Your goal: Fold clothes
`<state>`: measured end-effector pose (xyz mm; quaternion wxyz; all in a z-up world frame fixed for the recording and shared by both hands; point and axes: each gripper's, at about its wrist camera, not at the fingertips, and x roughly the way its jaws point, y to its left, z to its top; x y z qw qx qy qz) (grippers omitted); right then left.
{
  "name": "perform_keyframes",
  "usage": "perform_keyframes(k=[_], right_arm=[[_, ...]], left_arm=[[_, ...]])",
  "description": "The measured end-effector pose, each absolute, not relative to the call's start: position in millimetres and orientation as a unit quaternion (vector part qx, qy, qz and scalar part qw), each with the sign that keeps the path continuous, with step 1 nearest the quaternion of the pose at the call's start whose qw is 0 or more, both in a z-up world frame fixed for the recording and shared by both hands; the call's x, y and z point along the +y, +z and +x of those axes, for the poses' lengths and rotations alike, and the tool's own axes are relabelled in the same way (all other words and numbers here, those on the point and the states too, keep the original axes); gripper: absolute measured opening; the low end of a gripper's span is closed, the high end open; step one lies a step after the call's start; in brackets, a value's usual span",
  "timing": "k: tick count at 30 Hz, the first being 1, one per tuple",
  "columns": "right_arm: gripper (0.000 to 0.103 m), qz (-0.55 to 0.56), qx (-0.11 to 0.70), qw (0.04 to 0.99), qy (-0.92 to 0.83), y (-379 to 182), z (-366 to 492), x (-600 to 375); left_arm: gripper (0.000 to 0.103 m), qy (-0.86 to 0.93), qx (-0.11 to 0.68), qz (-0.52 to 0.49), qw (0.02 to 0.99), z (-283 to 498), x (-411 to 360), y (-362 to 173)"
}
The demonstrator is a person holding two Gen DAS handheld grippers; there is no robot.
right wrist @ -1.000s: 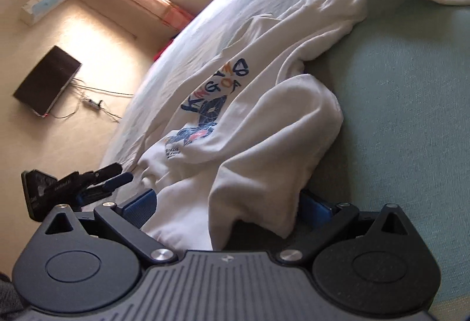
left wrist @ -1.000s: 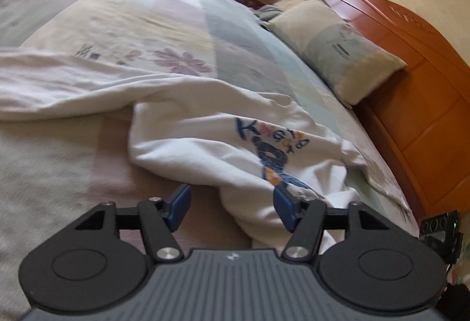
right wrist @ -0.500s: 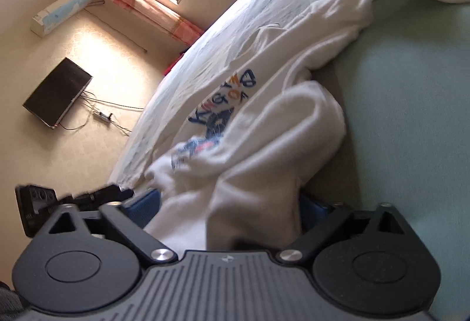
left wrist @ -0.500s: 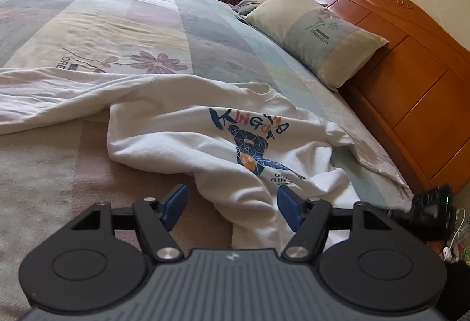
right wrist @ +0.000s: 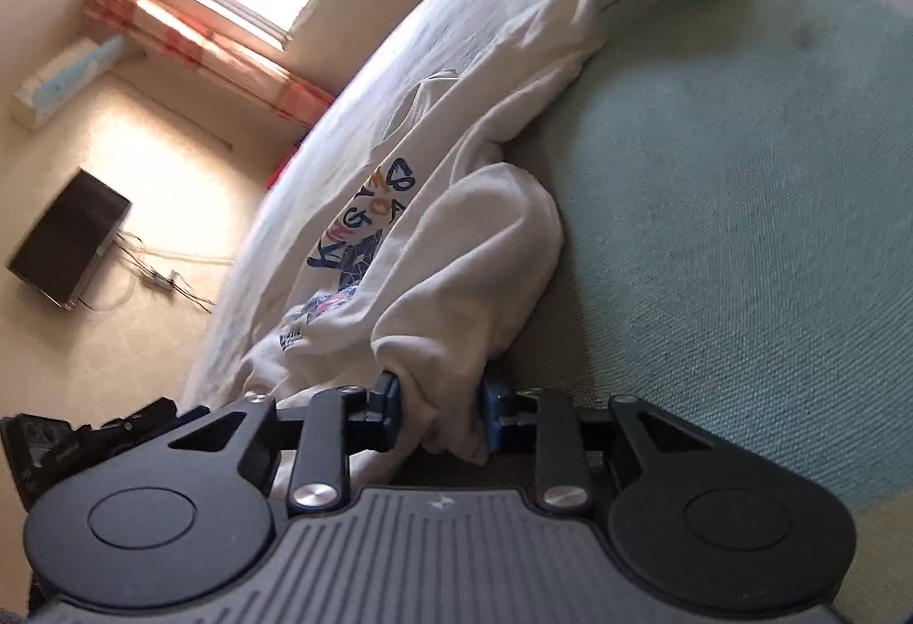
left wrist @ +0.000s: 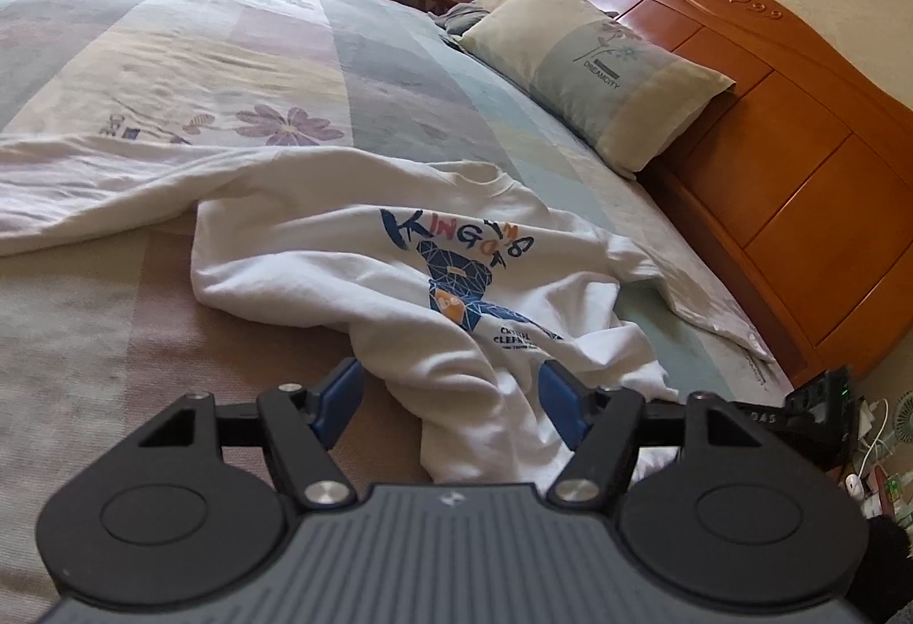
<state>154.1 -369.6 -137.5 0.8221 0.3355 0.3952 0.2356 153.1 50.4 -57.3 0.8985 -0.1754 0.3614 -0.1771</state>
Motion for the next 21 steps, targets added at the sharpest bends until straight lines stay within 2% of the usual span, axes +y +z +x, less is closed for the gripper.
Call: perform_keyframes(k=[7, 11, 12, 13, 14, 18, 21], right_arm=[[0.030, 0.267, 0.400, 0.848, 0.223, -74.6, 122.0, -382.0], [0.031, 0.239, 0.414, 0.859, 0.183, -60.3, 110.8, -393.2], [0.034, 0.222, 0.415, 0.866, 0.169, -57.3, 110.7, -390.2], [0.044, 0.206, 0.417, 0.872, 0.156, -54.2, 110.7, -387.2], [0.050, 0.189, 0.418, 0.877, 0.143, -51.2, 110.7, -384.2], [0.054, 0.122, 0.420, 0.895, 0.089, -39.0, 110.6, -372.2], [0.067, 0.076, 0.399, 0.904, 0.130, -21.5, 115.5, -339.0]], left_arm=[[0.068, -0.174, 0.361, -0.175, 0.899, 151.3, 50.5, -54.6], [0.068, -0.176, 0.369, -0.170, 0.897, 152.8, 45.6, -54.6], [0.068, -0.174, 0.372, -0.166, 0.896, 153.3, 43.9, -54.2], [0.068, -0.170, 0.377, -0.159, 0.897, 153.9, 42.2, -53.9], [0.068, -0.163, 0.382, -0.150, 0.897, 154.3, 40.7, -53.4], [0.069, -0.131, 0.397, -0.118, 0.901, 154.0, 38.4, -51.9], [0.071, -0.111, 0.405, -0.110, 0.901, 155.1, 41.9, -51.4]])
